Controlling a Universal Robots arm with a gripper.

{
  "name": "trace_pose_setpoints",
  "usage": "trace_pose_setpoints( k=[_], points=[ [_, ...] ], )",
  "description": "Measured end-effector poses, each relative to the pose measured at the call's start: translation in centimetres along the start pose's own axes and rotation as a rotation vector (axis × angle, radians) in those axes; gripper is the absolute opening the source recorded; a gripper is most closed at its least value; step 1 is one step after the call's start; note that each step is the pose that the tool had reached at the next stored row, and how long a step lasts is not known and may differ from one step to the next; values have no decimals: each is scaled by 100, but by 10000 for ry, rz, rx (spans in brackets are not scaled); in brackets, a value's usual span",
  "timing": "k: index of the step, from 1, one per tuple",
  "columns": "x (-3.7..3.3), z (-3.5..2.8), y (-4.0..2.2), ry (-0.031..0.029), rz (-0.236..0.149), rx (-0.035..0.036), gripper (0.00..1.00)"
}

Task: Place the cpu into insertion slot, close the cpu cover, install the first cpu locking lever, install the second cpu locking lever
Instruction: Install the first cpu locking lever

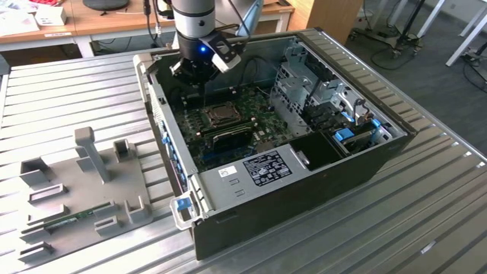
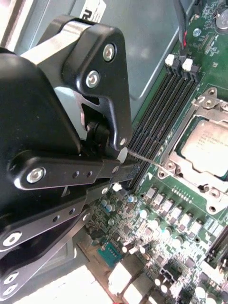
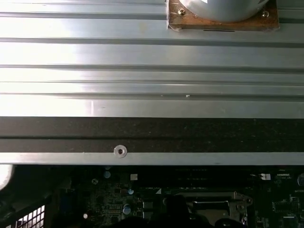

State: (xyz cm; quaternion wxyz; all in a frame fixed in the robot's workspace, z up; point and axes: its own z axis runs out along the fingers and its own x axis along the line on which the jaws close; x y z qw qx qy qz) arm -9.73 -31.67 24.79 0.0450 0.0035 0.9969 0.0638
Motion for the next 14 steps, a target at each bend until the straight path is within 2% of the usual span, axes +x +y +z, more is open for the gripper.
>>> trace_pose_setpoints(
  k=[11,13,14],
  points=[
    [-49,16,-1,0,1,-4,10],
    [-71,28,-2,-1,3,-24,10],
    [-80,32,-3,-1,6,-56,10]
  ],
)
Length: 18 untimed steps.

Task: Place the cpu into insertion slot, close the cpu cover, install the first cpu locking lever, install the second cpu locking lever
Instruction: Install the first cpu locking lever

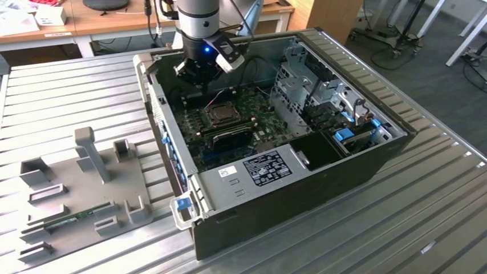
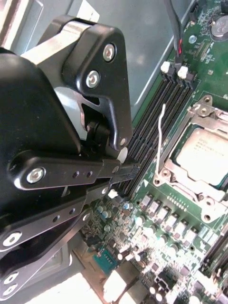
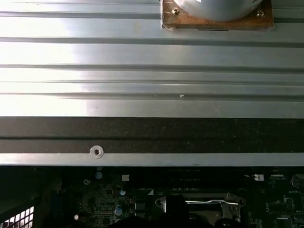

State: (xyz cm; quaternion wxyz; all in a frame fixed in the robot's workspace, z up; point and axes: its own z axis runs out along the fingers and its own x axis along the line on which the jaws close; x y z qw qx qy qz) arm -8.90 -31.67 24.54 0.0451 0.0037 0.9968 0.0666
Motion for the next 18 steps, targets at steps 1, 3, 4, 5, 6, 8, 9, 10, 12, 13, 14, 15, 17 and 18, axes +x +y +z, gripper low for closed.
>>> trace_pose_setpoints(
  k=[1,3,4,5,6,8,9,10,12,13,14,15,17,18],
  points=[
    [-7,2,-1,2,6,-75,10],
    [-16,7,0,1,25,-296,10],
    [-21,8,0,2,37,-412,10],
    [-28,9,-1,1,48,-527,10],
    [-33,9,-1,1,56,-616,10],
    [-40,11,-8,17,90,-630,10],
    [-41,11,-12,30,118,-627,10],
    [-43,12,-16,47,146,-625,10],
    [-55,18,-18,72,184,-619,10],
    [-69,24,-19,79,190,-619,10],
    [-84,30,-19,82,195,-619,10],
    [-100,37,-20,86,199,-620,10],
    [-129,49,-22,92,208,-618,10],
    [-134,51,-22,95,213,-618,10]
  ],
)
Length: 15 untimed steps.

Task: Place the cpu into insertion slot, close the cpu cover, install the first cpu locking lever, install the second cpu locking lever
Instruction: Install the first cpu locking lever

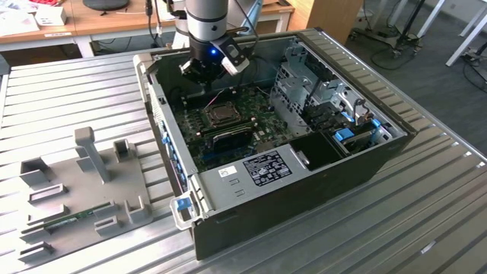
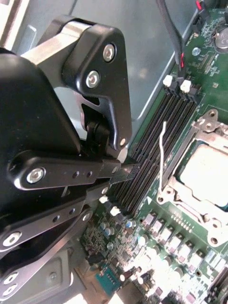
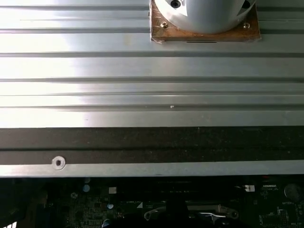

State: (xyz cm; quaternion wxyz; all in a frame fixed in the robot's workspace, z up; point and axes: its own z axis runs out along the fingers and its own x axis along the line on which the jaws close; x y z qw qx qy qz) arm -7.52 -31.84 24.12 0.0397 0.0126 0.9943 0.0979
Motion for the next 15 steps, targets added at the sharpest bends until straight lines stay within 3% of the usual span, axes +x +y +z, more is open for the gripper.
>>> trace_pose_setpoints(
  k=[15],
  points=[
    [-2,8,-1,-1,2,1,10]
  ],
)
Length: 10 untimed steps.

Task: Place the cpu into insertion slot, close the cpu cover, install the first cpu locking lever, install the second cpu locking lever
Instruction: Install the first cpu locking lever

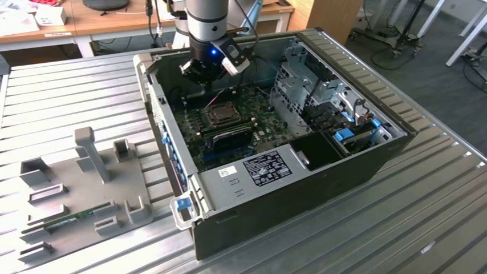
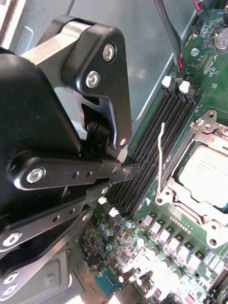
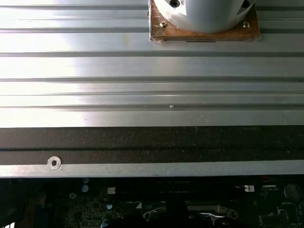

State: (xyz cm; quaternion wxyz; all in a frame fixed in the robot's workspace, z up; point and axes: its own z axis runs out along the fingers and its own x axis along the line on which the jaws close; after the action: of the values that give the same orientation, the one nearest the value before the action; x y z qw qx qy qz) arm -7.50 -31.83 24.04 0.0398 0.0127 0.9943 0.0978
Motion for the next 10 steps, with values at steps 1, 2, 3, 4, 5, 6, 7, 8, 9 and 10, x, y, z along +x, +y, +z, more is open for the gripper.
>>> trace_pose_setpoints(
  k=[1,2,3,4,5,6,7,8,9,10],
  points=[
    [-1,1,0,0,0,0,10],
    [-3,3,0,0,-1,-2,10],
    [-5,5,-1,0,-1,-2,10],
    [-9,8,-1,0,-1,-2,10],
    [-13,11,-2,0,0,0,10],
    [-18,14,-2,0,0,-1,10],
    [-22,17,-3,0,0,-1,10],
    [-24,21,-3,-1,0,-2,10],
    [-24,23,-4,0,1,0,10],
    [-23,23,-4,0,1,1,10]
  ],
)
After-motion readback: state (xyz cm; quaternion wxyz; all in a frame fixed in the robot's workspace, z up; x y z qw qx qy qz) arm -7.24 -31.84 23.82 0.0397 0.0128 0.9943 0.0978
